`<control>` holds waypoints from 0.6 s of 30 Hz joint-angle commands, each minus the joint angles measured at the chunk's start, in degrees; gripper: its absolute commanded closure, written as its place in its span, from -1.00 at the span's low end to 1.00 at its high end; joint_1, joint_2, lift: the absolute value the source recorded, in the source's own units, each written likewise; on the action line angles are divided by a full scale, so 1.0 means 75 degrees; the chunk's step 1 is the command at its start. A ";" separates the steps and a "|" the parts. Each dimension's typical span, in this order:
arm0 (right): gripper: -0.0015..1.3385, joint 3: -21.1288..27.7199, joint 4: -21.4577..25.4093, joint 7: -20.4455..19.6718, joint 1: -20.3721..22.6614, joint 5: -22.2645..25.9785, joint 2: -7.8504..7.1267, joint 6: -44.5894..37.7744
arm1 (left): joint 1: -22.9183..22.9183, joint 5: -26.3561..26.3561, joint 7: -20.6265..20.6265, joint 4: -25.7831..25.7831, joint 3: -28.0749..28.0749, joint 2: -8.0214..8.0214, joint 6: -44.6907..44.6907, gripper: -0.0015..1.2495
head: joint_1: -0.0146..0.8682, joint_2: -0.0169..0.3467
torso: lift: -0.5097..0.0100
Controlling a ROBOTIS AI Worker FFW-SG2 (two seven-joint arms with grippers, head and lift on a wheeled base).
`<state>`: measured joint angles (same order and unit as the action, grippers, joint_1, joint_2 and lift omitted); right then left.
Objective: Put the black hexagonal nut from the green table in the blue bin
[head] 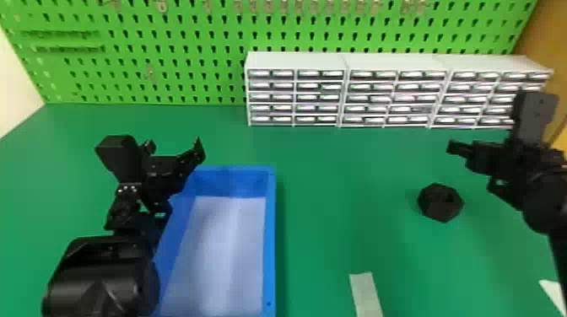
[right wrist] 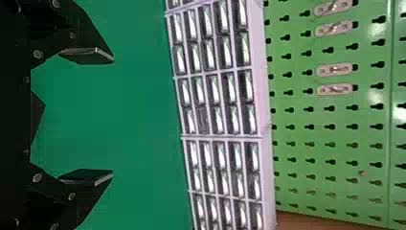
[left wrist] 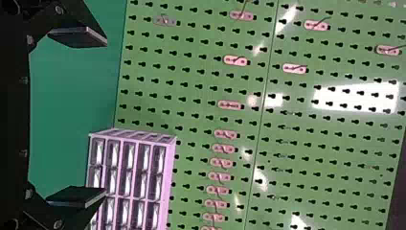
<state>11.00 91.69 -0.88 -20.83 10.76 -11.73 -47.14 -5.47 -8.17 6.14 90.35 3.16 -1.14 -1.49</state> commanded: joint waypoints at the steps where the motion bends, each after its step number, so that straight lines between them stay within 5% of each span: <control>1: -0.37 -0.0167 -0.0120 0.0000 -0.0058 0.0265 -0.0135 -0.0277 | 0.0003 0.0000 0.0001 0.0000 -0.0012 0.0000 0.0000 -0.71 | 0.59 -0.63 | 0.59; 18: -0.35 -0.0694 -0.1034 0.0000 -0.0538 0.0335 -0.0323 -0.0898 | 0.0003 -0.0012 0.0001 0.0000 -0.0023 0.0000 0.0000 -0.71 | 0.59 -0.63 | 0.59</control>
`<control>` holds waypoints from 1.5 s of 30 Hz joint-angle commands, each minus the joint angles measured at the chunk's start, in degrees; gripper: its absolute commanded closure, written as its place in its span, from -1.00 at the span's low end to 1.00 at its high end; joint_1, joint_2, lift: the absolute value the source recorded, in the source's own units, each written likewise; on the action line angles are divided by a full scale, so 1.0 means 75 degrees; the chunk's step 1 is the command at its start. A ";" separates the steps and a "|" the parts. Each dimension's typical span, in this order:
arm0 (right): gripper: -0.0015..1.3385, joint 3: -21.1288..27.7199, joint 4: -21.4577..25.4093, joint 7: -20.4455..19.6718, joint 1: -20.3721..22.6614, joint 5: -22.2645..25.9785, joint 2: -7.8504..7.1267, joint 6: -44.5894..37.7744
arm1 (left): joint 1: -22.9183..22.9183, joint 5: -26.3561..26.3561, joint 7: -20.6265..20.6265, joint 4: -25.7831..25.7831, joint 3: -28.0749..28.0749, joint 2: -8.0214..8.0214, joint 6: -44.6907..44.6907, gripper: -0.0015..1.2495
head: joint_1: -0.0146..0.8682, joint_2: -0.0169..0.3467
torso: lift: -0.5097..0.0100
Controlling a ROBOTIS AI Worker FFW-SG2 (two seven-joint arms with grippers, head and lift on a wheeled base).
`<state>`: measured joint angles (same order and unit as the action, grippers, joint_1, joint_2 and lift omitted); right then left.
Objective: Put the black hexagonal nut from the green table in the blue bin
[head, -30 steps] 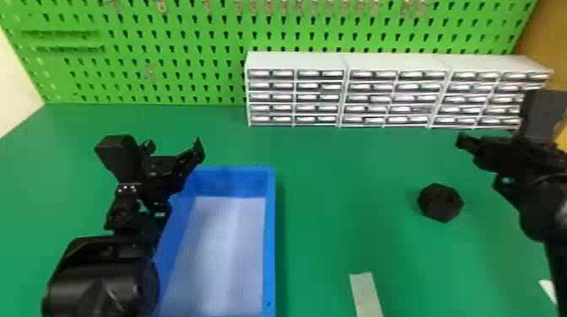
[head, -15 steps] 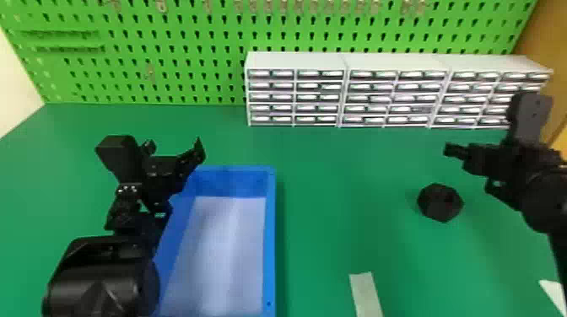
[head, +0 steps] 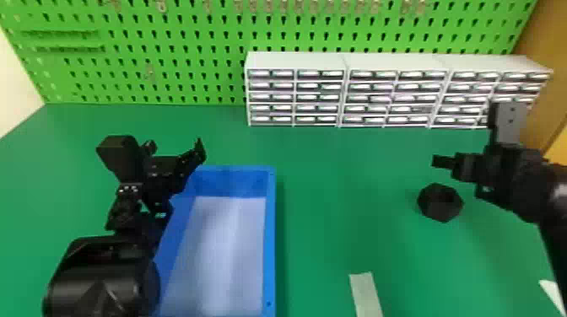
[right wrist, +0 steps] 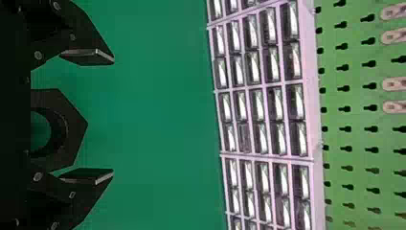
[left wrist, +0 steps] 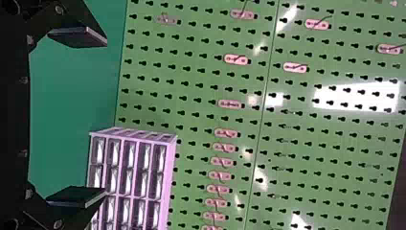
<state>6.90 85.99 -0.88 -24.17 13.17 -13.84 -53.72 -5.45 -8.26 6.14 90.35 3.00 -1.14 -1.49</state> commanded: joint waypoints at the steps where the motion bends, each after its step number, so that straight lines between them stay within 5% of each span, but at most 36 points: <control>1: -0.35 -0.0158 -0.0321 0.0000 -0.0117 0.0014 -0.0053 -0.0021 | 0.0000 0.0000 0.0002 0.0000 -0.0002 0.0000 0.0000 -0.71 | 0.59 -0.63 | 0.59; 21: -0.34 -0.0604 -0.1587 0.0223 -0.0480 -0.0010 -0.0147 0.0096 | 0.0000 0.0000 0.0002 0.0000 -0.0014 0.0000 0.0000 -0.71 | 0.59 -0.63 | 0.59; 45: -0.33 -0.0768 -0.2009 0.0328 -0.0492 -0.0244 -0.0065 0.0237 | 0.0011 -0.0012 -0.0010 0.0000 -0.0014 0.0000 0.0000 -0.71 | 0.59 -0.63 | 0.59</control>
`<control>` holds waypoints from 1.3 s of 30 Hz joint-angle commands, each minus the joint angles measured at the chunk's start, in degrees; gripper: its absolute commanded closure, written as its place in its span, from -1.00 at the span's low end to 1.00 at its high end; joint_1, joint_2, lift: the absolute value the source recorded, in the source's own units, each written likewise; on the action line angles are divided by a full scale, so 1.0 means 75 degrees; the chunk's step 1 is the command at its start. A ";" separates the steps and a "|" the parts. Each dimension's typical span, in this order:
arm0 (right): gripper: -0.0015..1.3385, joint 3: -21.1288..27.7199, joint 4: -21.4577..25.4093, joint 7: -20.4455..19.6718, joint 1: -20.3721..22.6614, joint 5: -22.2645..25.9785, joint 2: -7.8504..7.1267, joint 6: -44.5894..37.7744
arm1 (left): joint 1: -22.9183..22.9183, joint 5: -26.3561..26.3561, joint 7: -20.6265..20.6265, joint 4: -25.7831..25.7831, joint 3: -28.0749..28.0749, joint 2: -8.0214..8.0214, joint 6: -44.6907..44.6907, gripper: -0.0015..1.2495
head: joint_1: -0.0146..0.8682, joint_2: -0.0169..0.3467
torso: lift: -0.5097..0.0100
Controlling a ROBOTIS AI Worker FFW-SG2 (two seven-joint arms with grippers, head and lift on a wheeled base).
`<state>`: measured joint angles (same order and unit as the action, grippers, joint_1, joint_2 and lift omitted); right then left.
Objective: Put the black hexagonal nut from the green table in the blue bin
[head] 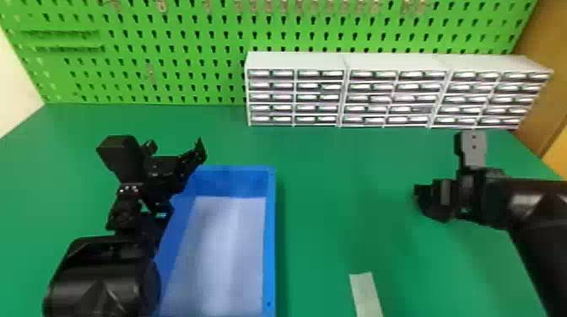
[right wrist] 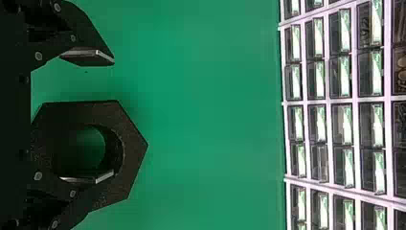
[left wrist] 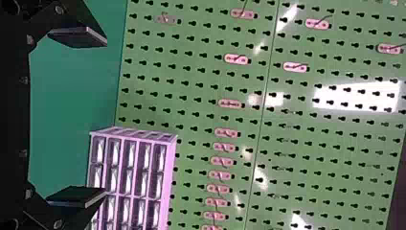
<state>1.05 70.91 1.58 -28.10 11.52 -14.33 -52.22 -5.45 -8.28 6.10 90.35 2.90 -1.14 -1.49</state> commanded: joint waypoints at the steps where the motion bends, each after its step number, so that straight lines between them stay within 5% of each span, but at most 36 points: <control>1: -0.33 0.0025 0.0002 0.0001 0.0043 -0.0024 0.0000 0.0037 | 0.0011 -0.0009 -0.0004 0.0000 0.0000 0.0000 0.0000 -0.71 | 0.59 -0.63 | 0.59; 29: -0.27 0.0271 -0.0689 0.0012 -0.0461 -0.0118 0.0035 0.0049 | 0.0023 -0.0009 0.0007 0.0000 0.0012 0.0035 0.0012 -0.71 | 0.59 -0.63 | 0.59; 39: -0.19 0.0470 -0.0982 0.0001 -0.0555 -0.0130 0.0199 -0.0010 | 0.0023 -0.0009 -0.0004 0.0000 0.0035 0.0035 0.0012 -0.71 | 0.59 -0.63 | 0.59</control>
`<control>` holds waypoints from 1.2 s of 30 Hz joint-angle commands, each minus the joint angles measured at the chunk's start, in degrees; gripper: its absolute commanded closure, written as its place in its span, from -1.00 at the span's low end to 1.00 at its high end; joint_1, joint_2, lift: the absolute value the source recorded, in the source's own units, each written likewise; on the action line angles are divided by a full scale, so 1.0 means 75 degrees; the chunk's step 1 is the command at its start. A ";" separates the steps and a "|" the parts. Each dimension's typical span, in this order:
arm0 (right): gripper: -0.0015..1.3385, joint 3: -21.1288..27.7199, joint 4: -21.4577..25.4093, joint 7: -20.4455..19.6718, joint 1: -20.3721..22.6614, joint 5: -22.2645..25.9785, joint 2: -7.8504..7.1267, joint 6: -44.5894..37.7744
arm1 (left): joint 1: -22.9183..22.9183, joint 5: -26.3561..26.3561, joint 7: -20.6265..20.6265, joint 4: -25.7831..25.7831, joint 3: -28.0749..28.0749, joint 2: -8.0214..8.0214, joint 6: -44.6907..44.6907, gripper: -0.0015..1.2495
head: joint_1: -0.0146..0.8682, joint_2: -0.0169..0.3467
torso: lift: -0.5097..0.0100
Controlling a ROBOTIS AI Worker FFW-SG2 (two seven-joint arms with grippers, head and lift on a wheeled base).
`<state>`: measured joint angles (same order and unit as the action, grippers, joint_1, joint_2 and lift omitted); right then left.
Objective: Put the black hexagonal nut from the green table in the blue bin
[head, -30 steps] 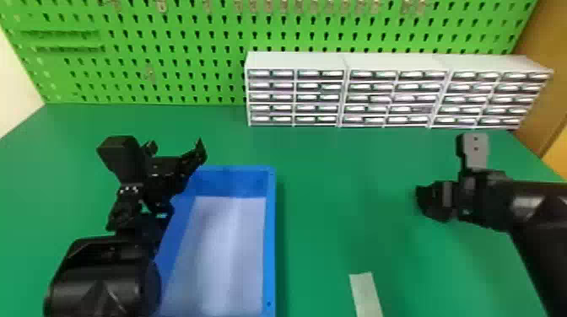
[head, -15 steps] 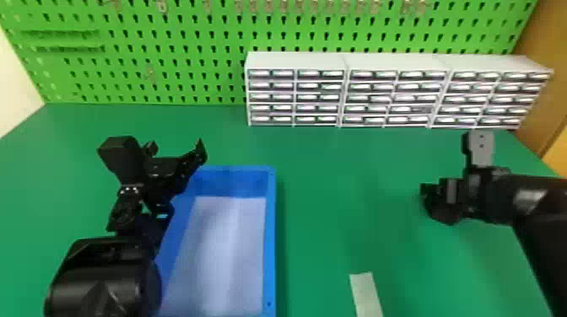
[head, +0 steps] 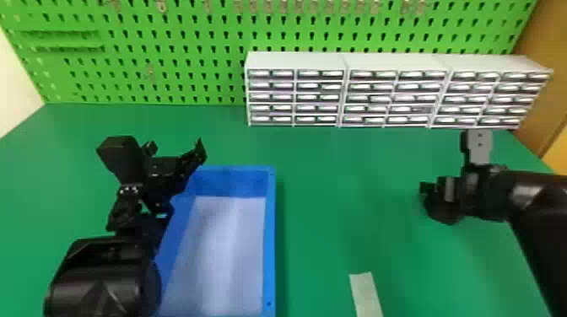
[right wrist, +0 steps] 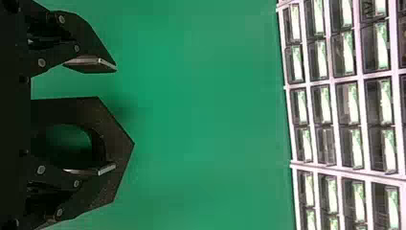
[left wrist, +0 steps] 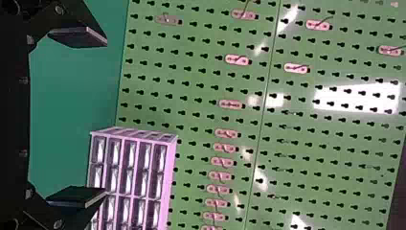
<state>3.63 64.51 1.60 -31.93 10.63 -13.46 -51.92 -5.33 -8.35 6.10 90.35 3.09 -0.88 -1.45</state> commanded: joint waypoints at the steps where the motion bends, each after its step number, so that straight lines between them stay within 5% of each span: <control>1: -0.20 0.0161 -0.0152 -0.0002 -0.0066 -0.0012 0.0096 -0.0051 | 0.0008 0.0012 -0.0005 0.0000 -0.0002 0.0000 0.0006 -0.71 | 0.59 -0.63 | 0.59; 19: -0.19 0.0571 -0.1089 -0.0002 -0.0488 -0.0199 0.0237 -0.0109 | 0.0031 0.0047 0.0007 0.0000 -0.0026 0.0000 0.0006 -0.71 | 0.59 -0.63 | 0.59; 26: 0.43 0.0723 -0.1172 -0.0002 -0.0559 -0.0270 0.0213 -0.0168 | 0.0054 0.0035 0.0007 0.0000 -0.0014 0.0000 -0.0006 -0.71 | 0.59 -0.63 | 0.59; 36: 0.67 0.0559 -0.1172 -0.0002 -0.0523 -0.0305 0.0178 -0.0203 | 0.0066 0.0035 -0.0005 0.0000 -0.0014 0.0000 0.0006 -0.71 | 0.59 -0.63 | 0.59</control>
<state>8.33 55.73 1.58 -36.09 8.32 -12.05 -53.42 -4.84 -8.05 6.09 90.35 2.99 -0.88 -1.47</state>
